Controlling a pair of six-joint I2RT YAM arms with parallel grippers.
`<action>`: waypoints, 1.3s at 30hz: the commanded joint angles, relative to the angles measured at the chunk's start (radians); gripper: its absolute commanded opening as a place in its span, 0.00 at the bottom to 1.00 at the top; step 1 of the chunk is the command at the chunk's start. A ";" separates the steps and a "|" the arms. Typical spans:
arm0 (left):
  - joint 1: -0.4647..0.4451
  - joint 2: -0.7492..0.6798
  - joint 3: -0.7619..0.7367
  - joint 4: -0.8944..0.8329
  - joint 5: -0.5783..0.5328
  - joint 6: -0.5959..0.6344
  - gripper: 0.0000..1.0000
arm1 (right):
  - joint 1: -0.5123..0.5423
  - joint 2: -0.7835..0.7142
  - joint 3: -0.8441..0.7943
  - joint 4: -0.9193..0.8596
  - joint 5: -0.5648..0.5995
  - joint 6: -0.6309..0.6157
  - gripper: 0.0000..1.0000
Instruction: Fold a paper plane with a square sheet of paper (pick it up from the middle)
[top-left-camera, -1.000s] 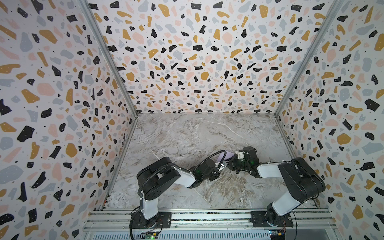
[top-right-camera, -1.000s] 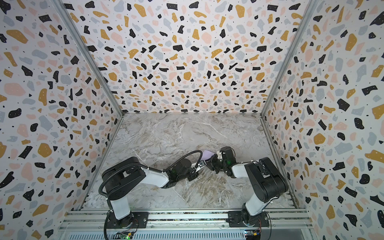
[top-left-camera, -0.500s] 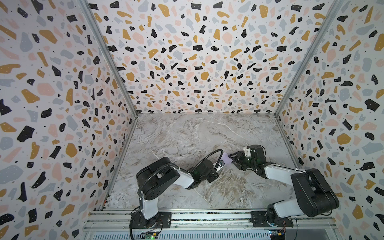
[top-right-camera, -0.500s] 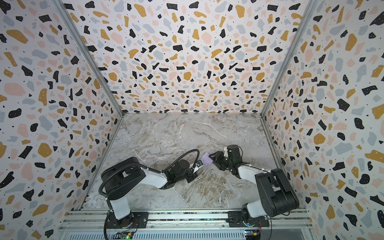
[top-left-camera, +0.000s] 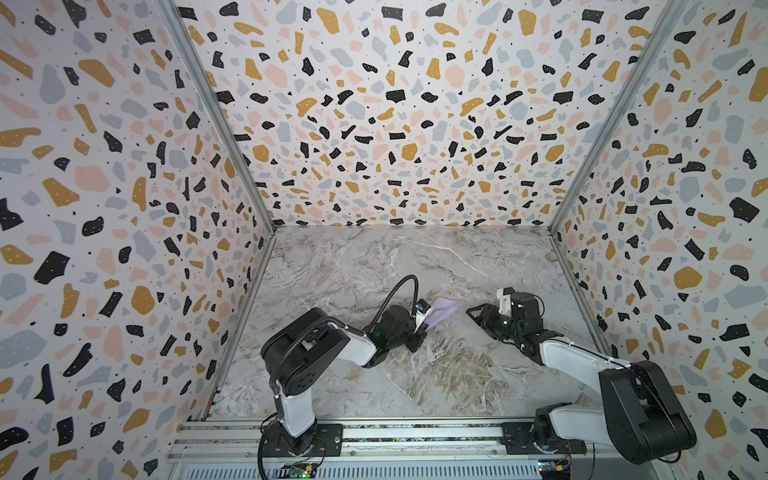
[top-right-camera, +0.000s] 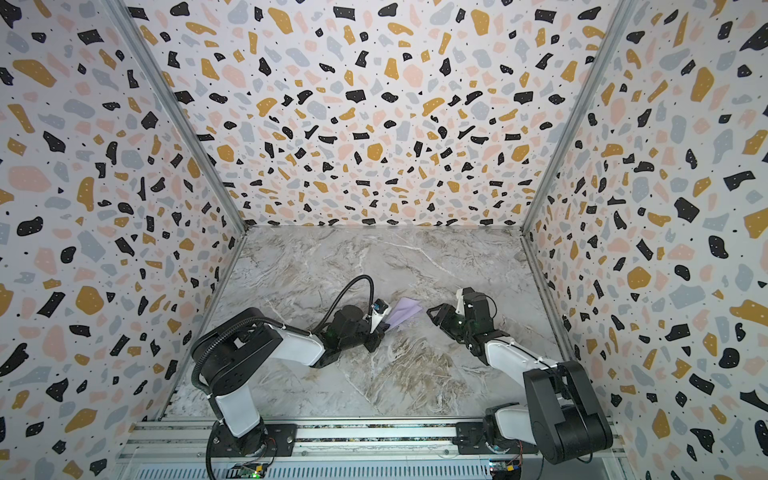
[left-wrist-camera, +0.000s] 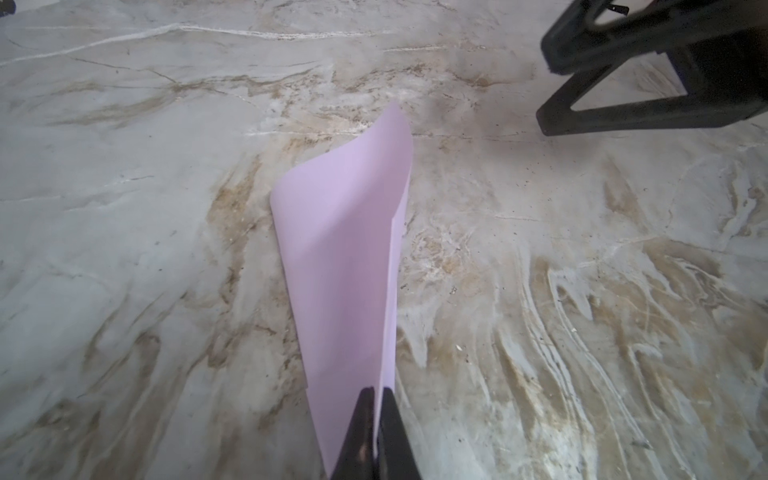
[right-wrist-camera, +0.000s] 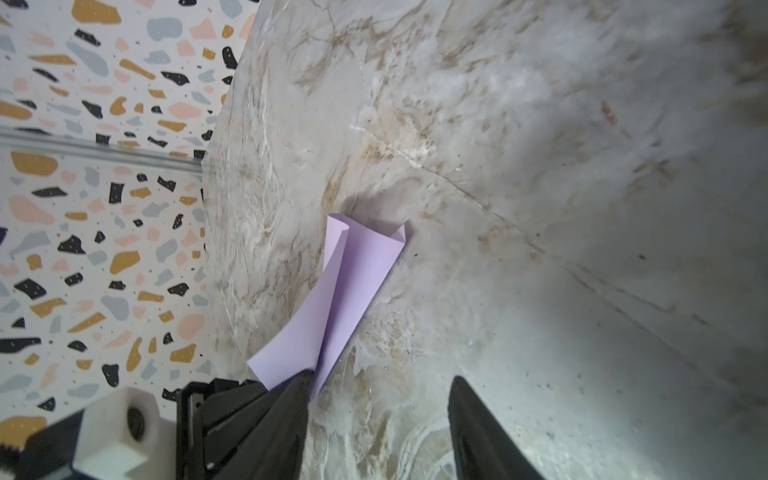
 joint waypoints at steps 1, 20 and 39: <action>0.011 -0.002 0.000 0.024 0.067 -0.055 0.03 | 0.006 -0.015 -0.020 0.088 -0.051 -0.125 0.56; 0.025 0.068 0.068 -0.112 0.095 -0.115 0.01 | 0.158 0.207 0.000 0.319 -0.143 -0.230 0.50; 0.082 0.088 0.105 -0.230 0.202 -0.264 0.00 | 0.201 0.360 0.101 0.392 -0.245 -0.270 0.35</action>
